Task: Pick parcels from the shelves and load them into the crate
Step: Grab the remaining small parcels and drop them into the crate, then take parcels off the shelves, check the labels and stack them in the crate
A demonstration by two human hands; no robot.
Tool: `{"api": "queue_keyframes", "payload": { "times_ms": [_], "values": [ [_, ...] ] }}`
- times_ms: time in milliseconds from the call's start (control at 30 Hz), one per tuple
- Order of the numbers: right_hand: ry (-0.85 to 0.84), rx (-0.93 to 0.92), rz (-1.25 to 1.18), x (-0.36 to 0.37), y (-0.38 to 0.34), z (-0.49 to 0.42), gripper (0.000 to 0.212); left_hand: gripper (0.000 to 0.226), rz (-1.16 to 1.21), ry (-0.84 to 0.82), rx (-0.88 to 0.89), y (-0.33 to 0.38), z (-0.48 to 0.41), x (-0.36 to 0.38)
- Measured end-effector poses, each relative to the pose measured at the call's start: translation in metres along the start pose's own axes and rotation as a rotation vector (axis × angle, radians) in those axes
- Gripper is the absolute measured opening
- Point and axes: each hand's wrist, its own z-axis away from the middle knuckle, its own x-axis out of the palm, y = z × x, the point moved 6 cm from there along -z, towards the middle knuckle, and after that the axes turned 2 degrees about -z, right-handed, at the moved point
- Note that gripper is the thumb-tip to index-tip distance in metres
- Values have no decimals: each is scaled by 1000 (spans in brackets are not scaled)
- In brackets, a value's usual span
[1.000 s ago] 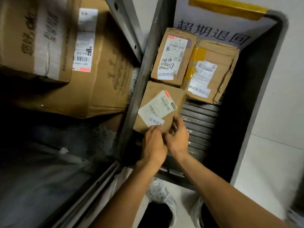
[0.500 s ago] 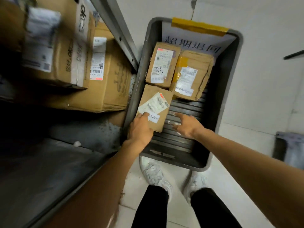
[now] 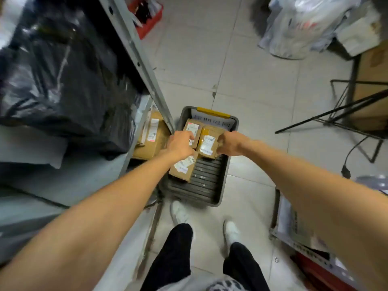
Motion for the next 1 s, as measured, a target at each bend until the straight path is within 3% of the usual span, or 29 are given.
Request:
{"api": "queue_keyframes", "payload": {
  "times_ms": [233, 533, 767, 1000],
  "values": [
    [122, -174, 254, -77, -58, 118, 34, 40, -15, 173, -28, 43, 126, -85],
    [130, -445, 564, -108, -160, 244, 41, 41, 7, 352, -206, 12, 316, -127],
    [12, -699, 851, -47, -273, 354, 42, 48, 88, 473, -456, -46, 494, -113],
    [-65, -1062, 868, 77, -389, 499, 60, 47, 226, 625, -865, -91, 727, -42]
  ]
}}
